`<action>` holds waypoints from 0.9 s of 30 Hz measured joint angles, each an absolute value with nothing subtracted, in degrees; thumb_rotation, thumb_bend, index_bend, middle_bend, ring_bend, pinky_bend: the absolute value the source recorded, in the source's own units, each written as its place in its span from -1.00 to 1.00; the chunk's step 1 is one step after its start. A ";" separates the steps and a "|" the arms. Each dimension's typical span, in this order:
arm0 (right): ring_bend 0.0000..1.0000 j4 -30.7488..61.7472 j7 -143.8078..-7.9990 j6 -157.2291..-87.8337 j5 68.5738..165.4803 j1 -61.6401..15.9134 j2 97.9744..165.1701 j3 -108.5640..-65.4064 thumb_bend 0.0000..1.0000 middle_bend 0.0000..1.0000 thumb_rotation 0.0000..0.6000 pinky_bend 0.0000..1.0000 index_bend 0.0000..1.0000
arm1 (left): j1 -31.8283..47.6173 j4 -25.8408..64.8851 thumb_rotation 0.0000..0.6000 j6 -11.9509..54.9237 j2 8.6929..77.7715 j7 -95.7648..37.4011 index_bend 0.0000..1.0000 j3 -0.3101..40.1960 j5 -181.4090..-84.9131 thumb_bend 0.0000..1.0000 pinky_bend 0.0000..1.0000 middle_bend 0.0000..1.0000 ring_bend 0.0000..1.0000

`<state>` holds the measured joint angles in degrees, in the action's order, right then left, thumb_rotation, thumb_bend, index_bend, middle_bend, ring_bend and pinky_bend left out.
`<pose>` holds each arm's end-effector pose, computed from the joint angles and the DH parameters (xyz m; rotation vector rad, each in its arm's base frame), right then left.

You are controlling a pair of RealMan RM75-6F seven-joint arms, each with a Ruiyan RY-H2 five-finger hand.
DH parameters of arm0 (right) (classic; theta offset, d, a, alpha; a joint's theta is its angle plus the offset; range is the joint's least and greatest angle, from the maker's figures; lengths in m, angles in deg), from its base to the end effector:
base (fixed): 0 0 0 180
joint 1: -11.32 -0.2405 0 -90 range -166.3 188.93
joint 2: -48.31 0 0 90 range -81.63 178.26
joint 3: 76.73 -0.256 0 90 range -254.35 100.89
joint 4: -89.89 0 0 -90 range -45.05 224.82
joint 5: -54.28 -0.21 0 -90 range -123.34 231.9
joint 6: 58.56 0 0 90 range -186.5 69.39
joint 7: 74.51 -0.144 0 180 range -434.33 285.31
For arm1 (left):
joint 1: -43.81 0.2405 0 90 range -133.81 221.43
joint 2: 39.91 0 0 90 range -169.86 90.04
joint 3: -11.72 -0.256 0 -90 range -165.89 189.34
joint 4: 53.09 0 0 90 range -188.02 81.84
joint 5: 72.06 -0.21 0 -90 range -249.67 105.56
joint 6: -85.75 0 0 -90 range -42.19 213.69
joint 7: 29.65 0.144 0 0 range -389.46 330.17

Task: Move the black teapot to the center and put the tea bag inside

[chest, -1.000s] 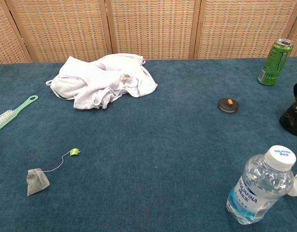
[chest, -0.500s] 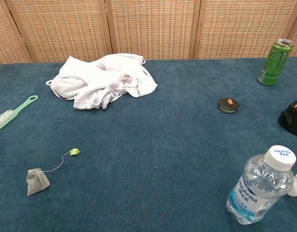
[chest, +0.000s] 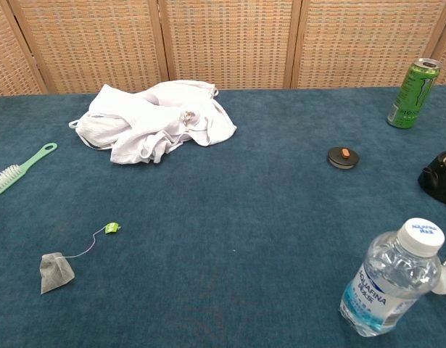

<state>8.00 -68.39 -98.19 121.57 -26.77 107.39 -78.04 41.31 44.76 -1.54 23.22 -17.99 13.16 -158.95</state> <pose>-0.2961 -0.3488 0.1468 1.8141 -0.9288 0.3821 -0.2979 0.1622 0.1571 -1.4137 -0.8177 -0.7974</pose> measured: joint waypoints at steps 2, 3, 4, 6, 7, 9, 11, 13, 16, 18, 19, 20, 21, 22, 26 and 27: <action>-0.45 7.95 -68.27 -98.71 121.73 -26.63 107.50 -78.14 0.44 -0.30 0.18 -0.66 -0.15 | 41.42 44.66 1.00 -1.67 23.19 -18.12 -1.00 13.11 -158.95 -0.13 -1.00 -1.00 -1.00; -0.45 7.92 -68.20 -99.05 121.85 -26.56 107.54 -78.21 0.44 -0.32 0.23 -0.60 -0.17 | 41.46 44.62 1.00 -1.69 23.16 -18.17 -1.00 13.09 -158.92 -0.13 -1.00 -1.00 -1.00; -0.45 7.84 -68.17 -99.54 122.02 -26.44 107.58 -78.32 0.44 -0.34 0.27 -0.56 -0.18 | 41.50 44.57 1.00 -1.71 23.14 -18.22 -1.00 13.08 -158.86 -0.13 -1.00 -1.00 -1.00; -0.44 7.40 -68.27 -100.31 122.31 -26.14 107.58 -78.50 0.44 -0.34 0.32 -0.44 -0.18 | 41.54 44.50 1.00 -1.72 23.11 -18.27 -1.00 13.08 -158.75 -0.13 -1.00 -1.00 -1.00; -0.43 7.12 -68.31 -100.55 122.46 -26.01 107.54 -78.55 0.44 -0.34 0.32 -0.41 -0.18 | 41.52 44.46 1.00 -1.71 23.10 -18.32 -1.00 13.12 -158.70 -0.13 -1.00 -1.00 -1.00; -0.39 6.62 -68.16 -101.13 122.80 -25.74 107.38 -78.59 0.44 -0.33 0.29 -0.32 -0.18 | 41.48 44.38 1.00 -1.70 23.09 -18.37 -1.00 13.19 -158.66 -0.13 -1.00 -1.00 -1.00; -0.36 6.14 -67.86 -101.43 122.90 -25.55 107.19 -78.58 0.44 -0.32 0.23 -0.26 -0.18 | 41.39 44.29 1.00 -1.69 23.01 -18.39 -1.00 13.36 -158.54 -0.13 -1.00 -1.00 -1.00; -0.31 5.52 -67.41 -101.73 122.85 -25.33 106.96 -78.55 0.44 -0.30 0.19 -0.18 -0.18 | 41.29 44.25 1.00 -1.77 22.89 -18.39 -1.00 13.62 -158.41 -0.13 -1.00 -1.00 -1.00; -0.15 4.65 -66.43 -102.36 122.56 -24.90 106.70 -78.44 0.44 -0.26 0.18 -0.04 -0.18 | 41.09 44.24 1.00 -1.96 22.64 -18.41 -1.00 14.02 -158.35 -0.13 -1.00 -1.00 -1.00; -0.05 4.18 -65.97 -102.79 122.29 -24.55 106.59 -78.34 0.44 -0.24 0.18 0.04 -0.18 | 41.05 44.22 1.00 -2.02 22.58 -18.41 -1.00 14.11 -158.34 -0.13 -1.00 -1.00 -1.00; -0.02 3.99 -65.75 -102.97 122.13 -24.35 106.55 -78.25 0.44 -0.23 0.18 0.07 -0.18 | 41.02 44.20 1.00 -2.04 22.56 -18.41 -1.00 14.16 -158.32 -0.13 -1.00 -1.00 -1.00; 0.02 3.90 -65.61 -103.05 122.04 -24.25 106.52 -78.19 0.44 -0.23 0.18 0.10 -0.18 | 40.98 44.18 1.00 -2.04 22.53 -18.41 -1.00 14.23 -158.28 -0.13 -1.00 -1.00 -1.00; 0.05 3.83 -65.42 -103.12 121.98 -24.16 106.51 -78.12 0.44 -0.22 0.17 0.12 -0.18 | 40.91 44.16 1.00 -2.01 22.50 -18.42 -1.00 14.33 -158.23 -0.13 -1.00 -1.00 -1.00; 0.09 3.74 -65.03 -103.22 121.84 -24.02 106.50 -77.99 0.44 -0.22 0.18 0.15 -0.18 | 40.84 44.13 1.00 -1.99 22.46 -18.46 -1.00 14.42 -158.17 -0.13 -1.00 -1.00 -1.00; 0.16 3.48 -63.28 -103.41 121.07 -23.65 106.50 -77.58 0.44 -0.19 0.16 0.19 -0.18 | 40.73 44.11 1.00 -1.99 22.43 -18.55 -1.00 14.52 -158.17 -0.13 -1.00 -1.00 -1.00; 0.17 3.40 -62.94 -103.42 120.79 -23.57 106.50 -77.51 0.44 -0.18 0.16 0.20 -0.18 | 40.73 44.10 1.00 -2.00 22.43 -18.55 -1.00 14.50 -158.21 -0.13 -1.00 -1.00 -1.00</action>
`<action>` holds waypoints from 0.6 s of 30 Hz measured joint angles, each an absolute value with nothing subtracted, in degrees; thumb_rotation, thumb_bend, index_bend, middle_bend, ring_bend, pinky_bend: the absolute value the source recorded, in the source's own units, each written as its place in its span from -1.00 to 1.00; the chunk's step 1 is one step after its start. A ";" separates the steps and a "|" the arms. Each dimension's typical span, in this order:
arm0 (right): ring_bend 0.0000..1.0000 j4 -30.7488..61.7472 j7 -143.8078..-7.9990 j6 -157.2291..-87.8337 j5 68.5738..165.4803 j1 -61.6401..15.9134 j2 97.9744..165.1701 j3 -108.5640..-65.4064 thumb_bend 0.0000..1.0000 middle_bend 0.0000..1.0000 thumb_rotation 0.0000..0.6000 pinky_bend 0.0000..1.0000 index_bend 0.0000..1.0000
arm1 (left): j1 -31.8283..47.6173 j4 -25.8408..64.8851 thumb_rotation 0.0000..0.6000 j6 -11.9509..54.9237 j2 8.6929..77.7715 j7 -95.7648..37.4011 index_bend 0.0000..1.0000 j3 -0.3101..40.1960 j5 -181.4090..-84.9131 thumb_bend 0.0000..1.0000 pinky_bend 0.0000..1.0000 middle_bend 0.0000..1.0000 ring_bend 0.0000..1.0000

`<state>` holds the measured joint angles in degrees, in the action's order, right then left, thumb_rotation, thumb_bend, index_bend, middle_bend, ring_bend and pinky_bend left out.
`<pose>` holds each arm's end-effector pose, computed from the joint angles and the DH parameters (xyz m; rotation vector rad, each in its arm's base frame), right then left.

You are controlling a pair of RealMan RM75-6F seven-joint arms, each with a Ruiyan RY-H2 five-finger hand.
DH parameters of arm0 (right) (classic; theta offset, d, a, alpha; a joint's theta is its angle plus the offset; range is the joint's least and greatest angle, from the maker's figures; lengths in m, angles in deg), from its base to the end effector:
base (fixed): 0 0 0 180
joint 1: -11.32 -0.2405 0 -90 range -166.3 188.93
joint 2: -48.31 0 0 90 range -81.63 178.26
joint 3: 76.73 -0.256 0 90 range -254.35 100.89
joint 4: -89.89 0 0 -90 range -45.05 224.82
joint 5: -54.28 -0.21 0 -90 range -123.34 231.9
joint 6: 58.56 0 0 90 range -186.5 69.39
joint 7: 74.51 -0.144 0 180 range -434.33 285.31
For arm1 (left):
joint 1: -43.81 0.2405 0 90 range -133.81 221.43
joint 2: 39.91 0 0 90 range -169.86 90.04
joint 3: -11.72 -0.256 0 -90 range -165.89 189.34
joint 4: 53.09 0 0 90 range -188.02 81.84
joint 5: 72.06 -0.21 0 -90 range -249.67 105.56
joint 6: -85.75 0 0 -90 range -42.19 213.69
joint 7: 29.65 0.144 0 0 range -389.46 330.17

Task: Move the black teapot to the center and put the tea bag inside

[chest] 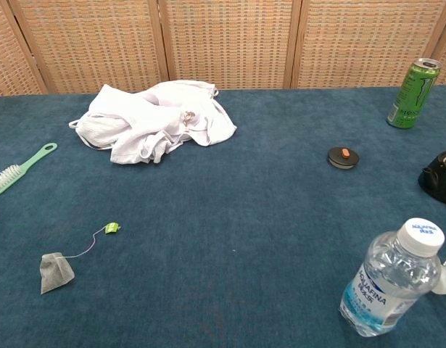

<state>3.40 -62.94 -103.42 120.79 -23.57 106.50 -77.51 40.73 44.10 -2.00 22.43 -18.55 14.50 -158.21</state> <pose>-0.2973 -0.3260 0.1453 1.8050 -0.8886 0.3827 -0.2992 0.1702 0.1671 -1.3932 -0.7828 -0.8057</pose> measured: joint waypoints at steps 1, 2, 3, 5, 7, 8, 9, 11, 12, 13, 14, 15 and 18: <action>0.18 3.30 -62.55 -103.44 120.43 -23.47 106.51 -77.43 0.44 -0.18 0.16 0.21 -0.18 | 40.71 44.09 1.00 -2.00 22.44 -18.55 -1.00 14.48 -158.27 -0.13 -1.00 -1.00 -1.00; 0.20 3.24 -62.27 -103.42 120.19 -23.42 106.53 -77.37 0.44 -0.17 0.15 0.22 -0.18 | 40.69 44.06 1.00 -1.99 22.46 -18.56 -1.00 14.47 -158.28 -0.13 -1.00 -1.00 -1.00; 0.22 3.20 -62.00 -103.40 120.03 -23.38 106.56 -77.31 0.44 -0.16 0.15 0.23 -0.18 | 40.68 44.06 1.00 -1.99 22.47 -18.56 -1.00 14.48 -158.28 -0.13 -1.00 -1.00 -1.00; 0.24 3.13 -61.34 -103.30 119.72 -23.31 106.66 -77.12 0.44 -0.16 0.14 0.25 -0.18 | 40.67 44.05 1.00 -1.96 22.49 -18.62 -1.00 14.44 -158.28 -0.13 -1.00 -1.00 -1.00; 0.25 3.01 -60.60 -103.11 119.31 -23.27 106.82 -76.93 0.44 -0.16 0.11 0.28 -0.18 | 40.67 43.99 1.00 -1.92 22.52 -18.69 -1.00 14.40 -158.27 -0.13 -1.00 -1.00 -1.00; 0.26 2.96 -60.30 -103.02 119.18 -23.27 106.90 -76.83 0.44 -0.16 0.09 0.28 -0.18 | 40.67 43.95 1.00 -1.91 22.54 -18.72 -1.00 14.38 -158.27 -0.13 -1.00 -1.00 -1.00; 0.26 2.91 -59.99 -102.92 119.02 -23.27 106.98 -76.75 0.44 -0.16 0.06 0.29 -0.18 | 40.67 43.93 1.00 -1.89 22.55 -18.73 -1.00 14.36 -158.26 -0.13 -1.00 -1.00 -1.00; 0.27 2.79 -59.28 -102.83 118.70 -23.28 107.20 -76.62 0.44 -0.16 0.03 0.30 -0.18 | 40.67 43.86 1.00 -1.83 22.58 -18.78 -1.00 14.31 -158.22 -0.13 -1.00 -1.00 -1.00; 0.27 2.74 -59.00 -102.82 118.60 -23.28 107.29 -76.55 0.44 -0.16 0.02 0.30 -0.18 | 40.67 43.82 1.00 -1.79 22.60 -18.82 -1.00 14.28 -158.20 -0.13 -1.00 -1.00 -1.00; 0.27 2.63 -58.63 -102.82 118.44 -23.27 107.42 -76.47 0.44 -0.16 0.02 0.30 -0.18 | 40.67 43.76 1.00 -1.75 22.63 -18.84 -1.00 14.26 -158.18 -0.13 -1.00 -1.00 -1.00; 0.27 2.55 -58.38 -102.86 118.33 -23.26 107.53 -76.44 0.44 -0.16 0.01 0.30 -0.18 | 40.67 43.72 1.00 -1.73 22.65 -18.86 -1.00 14.24 -158.15 -0.13 -1.00 -1.00 -1.00; 0.27 2.47 -58.14 -102.92 118.24 -23.24 107.64 -76.41 0.44 -0.16 0.01 0.30 -0.18 | 40.68 43.70 1.00 -1.72 22.66 -18.91 -1.00 14.24 -158.12 -0.13 -1.00 -1.00 -1.00; 0.27 2.30 -57.54 -103.00 117.84 -23.20 107.95 -76.33 0.44 -0.17 0.00 0.30 -0.18 | 40.72 43.56 1.00 -1.70 22.74 -19.04 -1.00 14.15 -158.08 -0.13 -1.00 -1.00 -1.00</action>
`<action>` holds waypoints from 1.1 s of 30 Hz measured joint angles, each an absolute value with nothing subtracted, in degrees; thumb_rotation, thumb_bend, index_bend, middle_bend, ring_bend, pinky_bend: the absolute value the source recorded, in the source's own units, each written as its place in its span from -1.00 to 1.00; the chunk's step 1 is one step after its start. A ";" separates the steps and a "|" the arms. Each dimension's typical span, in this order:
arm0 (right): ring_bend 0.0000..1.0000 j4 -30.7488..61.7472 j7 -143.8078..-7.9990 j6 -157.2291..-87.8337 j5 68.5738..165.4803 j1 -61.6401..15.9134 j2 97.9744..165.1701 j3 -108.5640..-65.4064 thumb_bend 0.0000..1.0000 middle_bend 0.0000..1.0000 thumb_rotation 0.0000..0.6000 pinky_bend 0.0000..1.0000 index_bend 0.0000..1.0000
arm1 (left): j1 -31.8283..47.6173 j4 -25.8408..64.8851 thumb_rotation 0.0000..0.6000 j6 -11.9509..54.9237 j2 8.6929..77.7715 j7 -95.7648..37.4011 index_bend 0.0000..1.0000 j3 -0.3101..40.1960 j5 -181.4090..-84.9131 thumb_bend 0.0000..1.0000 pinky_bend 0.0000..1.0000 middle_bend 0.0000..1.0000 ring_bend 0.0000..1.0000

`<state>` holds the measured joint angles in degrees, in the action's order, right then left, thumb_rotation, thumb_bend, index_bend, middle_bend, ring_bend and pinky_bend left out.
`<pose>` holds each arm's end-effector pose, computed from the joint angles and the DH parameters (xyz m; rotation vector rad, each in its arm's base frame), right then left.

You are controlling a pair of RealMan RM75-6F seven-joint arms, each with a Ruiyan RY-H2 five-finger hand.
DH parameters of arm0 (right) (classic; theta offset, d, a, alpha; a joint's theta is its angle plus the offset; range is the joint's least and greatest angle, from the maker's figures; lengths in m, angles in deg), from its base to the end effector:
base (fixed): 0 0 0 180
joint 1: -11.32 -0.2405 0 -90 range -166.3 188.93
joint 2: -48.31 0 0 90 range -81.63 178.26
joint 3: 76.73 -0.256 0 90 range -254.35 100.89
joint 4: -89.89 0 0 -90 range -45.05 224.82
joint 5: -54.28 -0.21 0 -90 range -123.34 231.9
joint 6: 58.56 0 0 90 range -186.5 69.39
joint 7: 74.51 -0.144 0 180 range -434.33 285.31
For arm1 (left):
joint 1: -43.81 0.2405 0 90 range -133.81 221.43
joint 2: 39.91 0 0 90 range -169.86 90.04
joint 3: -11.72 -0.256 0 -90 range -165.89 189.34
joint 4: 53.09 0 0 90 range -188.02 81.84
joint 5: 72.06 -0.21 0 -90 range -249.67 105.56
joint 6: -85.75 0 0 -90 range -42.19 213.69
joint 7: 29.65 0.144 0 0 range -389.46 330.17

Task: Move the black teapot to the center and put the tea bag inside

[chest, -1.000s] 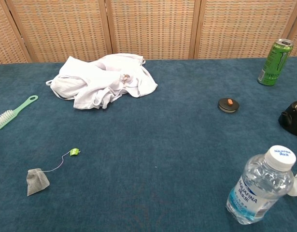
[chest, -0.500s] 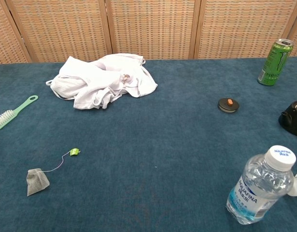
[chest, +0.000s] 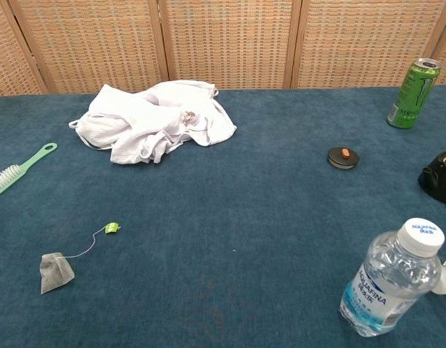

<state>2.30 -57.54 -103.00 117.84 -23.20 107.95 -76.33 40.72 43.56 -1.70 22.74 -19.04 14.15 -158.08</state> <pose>-0.3029 -0.3153 0.1306 1.8292 -0.8928 0.3140 -0.3017 0.1691 0.1648 -1.3966 -0.7951 -0.8012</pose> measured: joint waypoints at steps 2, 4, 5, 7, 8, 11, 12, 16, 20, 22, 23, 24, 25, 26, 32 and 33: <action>0.27 2.31 -57.23 -102.92 117.62 -23.20 108.16 -76.25 0.44 -0.17 0.00 0.30 -0.18 | 40.73 43.45 1.00 -1.59 22.78 -19.12 -1.00 14.06 -158.06 -0.13 -1.00 -1.00 -1.00; 0.27 2.43 -56.91 -102.73 117.36 -23.21 108.48 -76.13 0.44 -0.17 0.00 0.30 -0.18 | 40.72 43.37 1.00 -1.50 22.80 -19.25 -1.00 14.03 -158.00 -0.13 -1.00 -1.00 -1.00; 0.27 2.49 -56.80 -102.69 117.23 -23.21 108.61 -76.09 0.44 -0.17 0.00 0.30 -0.18 | 40.72 43.33 1.00 -1.50 22.81 -19.29 -1.00 14.03 -157.99 -0.13 -1.00 -1.00 -1.00; 0.27 2.65 -56.59 -102.66 117.01 -23.18 108.91 -76.04 0.44 -0.17 0.00 0.30 -0.18 | 40.73 43.23 1.00 -1.55 22.83 -19.33 -1.00 14.04 -157.98 -0.13 -1.00 -1.00 -1.00; 0.27 2.74 -56.49 -102.66 116.93 -23.17 109.00 -76.02 0.44 -0.16 -0.01 0.30 -0.18 | 40.74 43.20 1.00 -1.55 22.85 -19.34 -1.00 14.02 -157.97 -0.13 -1.00 -1.00 -1.00; 0.27 3.02 -56.16 -102.65 116.69 -23.14 109.33 -75.94 0.44 -0.16 -0.01 0.30 -0.18 | 40.74 43.15 1.00 -1.47 22.87 -19.45 -1.00 13.96 -157.95 -0.13 -1.00 -1.00 -1.00; 0.27 3.09 -56.10 -102.61 116.61 -23.13 109.40 -75.92 0.44 -0.16 -0.02 0.30 -0.18 | 40.73 43.12 1.00 -1.42 22.89 -19.48 -1.00 13.93 -157.96 -0.13 -1.00 -1.00 -1.00; 0.27 3.35 -55.88 -102.52 116.46 -23.10 109.69 -75.81 0.44 -0.16 -0.02 0.30 -0.18 | 40.66 43.06 1.00 -1.23 22.98 -19.54 -1.00 13.88 -157.94 -0.13 -1.00 -1.00 -1.00; 0.27 3.89 -55.65 -102.05 116.23 -23.17 110.03 -75.64 0.44 -0.16 -0.04 0.30 -0.18 | 40.60 42.94 1.00 -1.13 23.06 -19.57 -1.00 13.87 -157.87 -0.13 -1.00 -1.00 -1.00; 0.27 4.09 -55.52 -101.73 116.06 -23.24 110.18 -75.53 0.44 -0.16 -0.04 0.30 -0.18 | 40.61 42.91 1.00 -1.13 23.07 -19.61 -1.00 13.86 -157.87 -0.13 -1.00 -1.00 -1.00; 0.27 4.13 -55.43 -101.67 116.01 -23.24 110.23 -75.46 0.44 -0.16 -0.04 0.30 -0.18 | 40.61 42.89 1.00 -1.12 23.08 -19.62 -1.00 13.85 -157.85 -0.13 -1.00 -1.00 -1.00; 0.27 4.16 -55.32 -101.61 115.99 -23.24 110.30 -75.38 0.44 -0.16 -0.04 0.30 -0.18 | 40.60 42.87 1.00 -1.09 23.10 -19.63 -1.00 13.85 -157.83 -0.13 -1.00 -1.00 -1.00; 0.27 4.16 -55.20 -101.54 115.98 -23.24 110.37 -75.28 0.44 -0.16 -0.04 0.30 -0.18 | 40.58 42.85 1.00 -1.02 23.13 -19.65 -1.00 13.84 -157.80 -0.13 -1.00 -1.00 -1.00; 0.27 4.18 -55.03 -101.45 115.96 -23.25 110.43 -75.19 0.44 -0.16 -0.04 0.30 -0.18 | 40.56 42.83 1.00 -0.97 23.16 -19.65 -1.00 13.83 -157.79 -0.13 -1.00 -1.00 -1.00; 0.27 4.58 -53.87 -100.35 115.42 -23.71 110.95 -74.70 0.44 -0.15 -0.05 0.30 -0.18 | 40.45 42.75 1.00 -0.89 23.24 -19.62 -1.00 13.85 -157.78 -0.13 -1.00 -1.00 -1.00; 0.27 4.69 -53.72 -100.16 115.29 -23.82 111.03 -74.67 0.44 -0.15 -0.05 0.30 -0.18 | 40.46 42.73 1.00 -0.92 23.24 -19.61 -1.00 13.87 -157.75 -0.13 -1.00 -1.00 -1.00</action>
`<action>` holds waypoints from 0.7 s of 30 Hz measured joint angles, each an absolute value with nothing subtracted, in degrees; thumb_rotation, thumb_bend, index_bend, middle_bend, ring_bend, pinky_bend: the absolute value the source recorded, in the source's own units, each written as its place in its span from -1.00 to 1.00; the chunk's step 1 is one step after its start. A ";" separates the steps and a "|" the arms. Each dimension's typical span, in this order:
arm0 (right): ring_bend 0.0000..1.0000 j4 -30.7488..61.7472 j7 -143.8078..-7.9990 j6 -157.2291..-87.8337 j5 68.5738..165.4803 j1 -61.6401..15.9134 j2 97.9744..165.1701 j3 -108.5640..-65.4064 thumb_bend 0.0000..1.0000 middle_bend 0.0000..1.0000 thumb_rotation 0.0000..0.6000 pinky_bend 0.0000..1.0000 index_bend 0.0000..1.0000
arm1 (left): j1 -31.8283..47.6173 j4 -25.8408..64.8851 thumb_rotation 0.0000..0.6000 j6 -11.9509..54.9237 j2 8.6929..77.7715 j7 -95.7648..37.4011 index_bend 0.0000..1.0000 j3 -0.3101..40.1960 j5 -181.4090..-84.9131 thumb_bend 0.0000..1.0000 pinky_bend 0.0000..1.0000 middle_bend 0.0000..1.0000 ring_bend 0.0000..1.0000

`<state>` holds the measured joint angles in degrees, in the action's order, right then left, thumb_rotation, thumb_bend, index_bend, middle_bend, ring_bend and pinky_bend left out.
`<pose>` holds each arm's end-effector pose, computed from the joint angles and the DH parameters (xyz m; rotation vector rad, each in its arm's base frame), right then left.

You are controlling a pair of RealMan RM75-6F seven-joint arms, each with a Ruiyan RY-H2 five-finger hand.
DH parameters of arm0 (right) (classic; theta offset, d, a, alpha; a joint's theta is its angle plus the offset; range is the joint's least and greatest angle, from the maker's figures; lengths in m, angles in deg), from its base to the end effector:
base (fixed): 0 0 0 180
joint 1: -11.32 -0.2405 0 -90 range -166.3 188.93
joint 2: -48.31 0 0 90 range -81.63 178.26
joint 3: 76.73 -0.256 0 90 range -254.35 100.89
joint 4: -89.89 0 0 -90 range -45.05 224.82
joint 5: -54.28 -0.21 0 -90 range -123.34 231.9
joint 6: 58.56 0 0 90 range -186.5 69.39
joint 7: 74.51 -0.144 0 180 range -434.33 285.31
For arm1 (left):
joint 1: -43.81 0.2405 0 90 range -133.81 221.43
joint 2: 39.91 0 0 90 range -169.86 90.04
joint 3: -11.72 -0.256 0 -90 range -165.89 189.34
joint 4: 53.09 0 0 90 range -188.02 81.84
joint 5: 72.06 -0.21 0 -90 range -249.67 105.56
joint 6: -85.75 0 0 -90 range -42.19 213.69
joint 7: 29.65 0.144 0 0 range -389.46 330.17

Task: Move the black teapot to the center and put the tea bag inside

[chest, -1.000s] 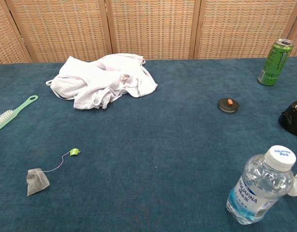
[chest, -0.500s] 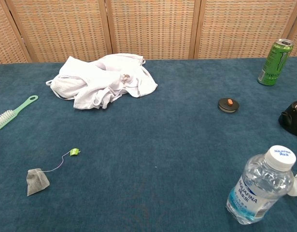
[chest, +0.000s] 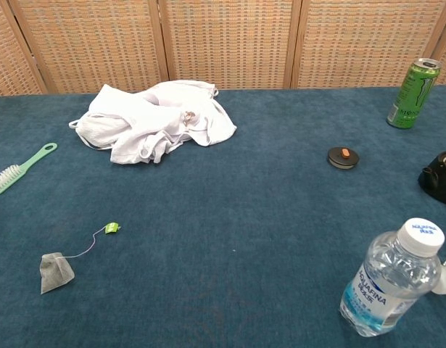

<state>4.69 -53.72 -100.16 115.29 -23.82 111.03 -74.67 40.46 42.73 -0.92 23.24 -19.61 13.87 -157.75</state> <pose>-0.3156 -0.3106 0.1108 1.8720 -0.9059 0.2180 -0.3050 0.1696 0.1611 -1.4038 -0.8111 -0.7939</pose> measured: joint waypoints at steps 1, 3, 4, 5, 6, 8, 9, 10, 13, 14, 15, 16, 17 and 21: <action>0.27 4.82 -53.55 -99.88 115.09 -23.99 111.12 -74.64 0.44 -0.14 -0.05 0.30 -0.18 | 40.47 42.71 1.00 -0.93 23.24 -19.62 -1.00 13.89 -157.68 -0.13 -1.00 -1.00 -1.00; 0.27 5.00 -53.24 -99.44 114.73 -24.32 111.24 -74.63 0.44 -0.11 -0.07 0.30 -0.18 | 40.52 42.68 1.00 -0.95 23.25 -19.66 -1.00 13.87 -157.62 -0.13 -1.00 -1.00 -1.00; 0.27 5.09 -53.03 -99.19 114.54 -24.54 111.30 -74.62 0.44 -0.10 -0.07 0.30 -0.17 | 40.56 42.65 1.00 -0.96 23.26 -19.69 -1.00 13.84 -157.59 -0.13 -1.00 -1.00 -1.00; 0.27 5.14 -52.90 -99.01 114.42 -24.68 111.32 -74.61 0.44 -0.08 -0.08 0.30 -0.16 | 40.58 42.62 1.00 -0.95 23.28 -19.72 -1.00 13.80 -157.56 -0.13 -1.00 -1.00 -1.00; 0.27 5.19 -52.72 -98.75 114.25 -24.86 111.34 -74.60 0.44 -0.06 -0.08 0.30 -0.13 | 40.60 42.59 1.00 -0.95 23.29 -19.75 -1.00 13.80 -157.53 -0.13 -1.00 -1.00 -1.00; 0.27 5.30 -52.38 -98.34 113.94 -25.20 111.39 -74.56 0.44 -0.01 -0.07 0.30 -0.08 | 40.65 42.50 1.00 -0.95 23.33 -19.84 -1.00 13.76 -157.47 -0.13 -1.00 -1.00 -1.00; 0.27 5.37 -52.23 -98.14 113.75 -25.38 111.41 -74.55 0.44 0.03 -0.07 0.30 -0.05 | 40.67 42.45 1.00 -0.95 23.36 -19.91 -1.00 13.75 -157.45 -0.13 -1.00 -1.00 -1.00; 0.27 5.48 -52.09 -97.89 113.52 -25.58 111.44 -74.55 0.44 0.06 -0.06 0.30 -0.01 | 40.70 42.39 1.00 -0.96 23.38 -19.96 -1.00 13.74 -157.43 -0.13 -1.00 -1.00 -1.00; 0.28 5.76 -51.74 -97.24 112.96 -26.16 111.54 -74.56 0.44 0.15 -0.06 0.30 0.11 | 40.77 42.17 1.00 -0.99 23.45 -20.15 -1.00 13.70 -157.34 -0.13 -1.00 -1.00 -1.00; 0.28 5.83 -51.61 -97.11 112.86 -26.34 111.57 -74.58 0.44 0.18 -0.07 0.30 0.16 | 40.79 42.11 1.00 -1.00 23.47 -20.21 -1.00 13.70 -157.31 -0.13 -1.00 -1.00 -1.00; 0.29 5.88 -51.48 -96.99 112.79 -26.54 111.58 -74.60 0.44 0.22 -0.07 0.30 0.19 | 40.80 42.06 1.00 -1.02 23.48 -20.25 -1.00 13.71 -157.29 -0.13 -1.00 -1.00 -1.00; 0.29 5.93 -51.31 -96.86 112.71 -26.80 111.59 -74.64 0.44 0.24 -0.06 0.30 0.22 | 40.83 42.00 1.00 -1.02 23.50 -20.31 -1.00 13.69 -157.27 -0.13 -1.00 -1.00 -1.00; 0.30 5.95 -51.20 -96.80 112.65 -26.99 111.59 -74.70 0.44 0.27 -0.07 0.30 0.25 | 40.85 41.96 1.00 -1.02 23.53 -20.36 -1.00 13.67 -157.24 -0.13 -1.00 -1.00 -1.00; 0.34 6.00 -51.06 -96.54 112.34 -27.78 111.52 -75.11 0.44 0.34 0.00 0.30 0.33 | 40.91 41.80 1.00 -0.93 23.64 -20.49 -1.00 13.62 -157.07 -0.13 -1.00 -1.00 -1.00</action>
